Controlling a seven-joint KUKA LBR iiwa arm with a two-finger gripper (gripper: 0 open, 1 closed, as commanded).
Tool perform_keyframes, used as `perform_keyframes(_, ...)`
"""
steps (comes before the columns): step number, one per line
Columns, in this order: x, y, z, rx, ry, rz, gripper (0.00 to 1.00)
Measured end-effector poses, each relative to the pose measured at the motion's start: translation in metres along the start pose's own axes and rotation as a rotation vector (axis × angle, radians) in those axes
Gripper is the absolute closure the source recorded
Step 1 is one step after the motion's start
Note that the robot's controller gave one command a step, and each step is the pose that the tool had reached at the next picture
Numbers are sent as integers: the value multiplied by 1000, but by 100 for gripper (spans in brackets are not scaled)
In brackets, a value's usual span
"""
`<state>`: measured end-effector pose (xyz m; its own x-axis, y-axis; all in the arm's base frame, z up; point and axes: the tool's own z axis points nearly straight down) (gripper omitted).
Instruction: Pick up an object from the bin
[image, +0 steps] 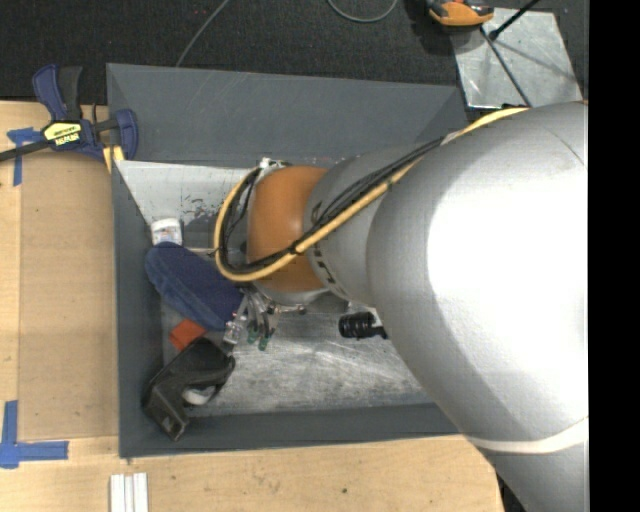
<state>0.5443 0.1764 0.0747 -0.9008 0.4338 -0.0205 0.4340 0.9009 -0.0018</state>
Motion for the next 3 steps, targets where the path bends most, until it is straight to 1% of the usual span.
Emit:
perform_keyframes(1, 2, 5, -2, -8, 3, -4, 100)
perform_keyframes(2, -1, 5, -5, -5, 12, -5, 100)
perform_keyframes(3, -1, 5, -9, -4, 16, -8, 100)
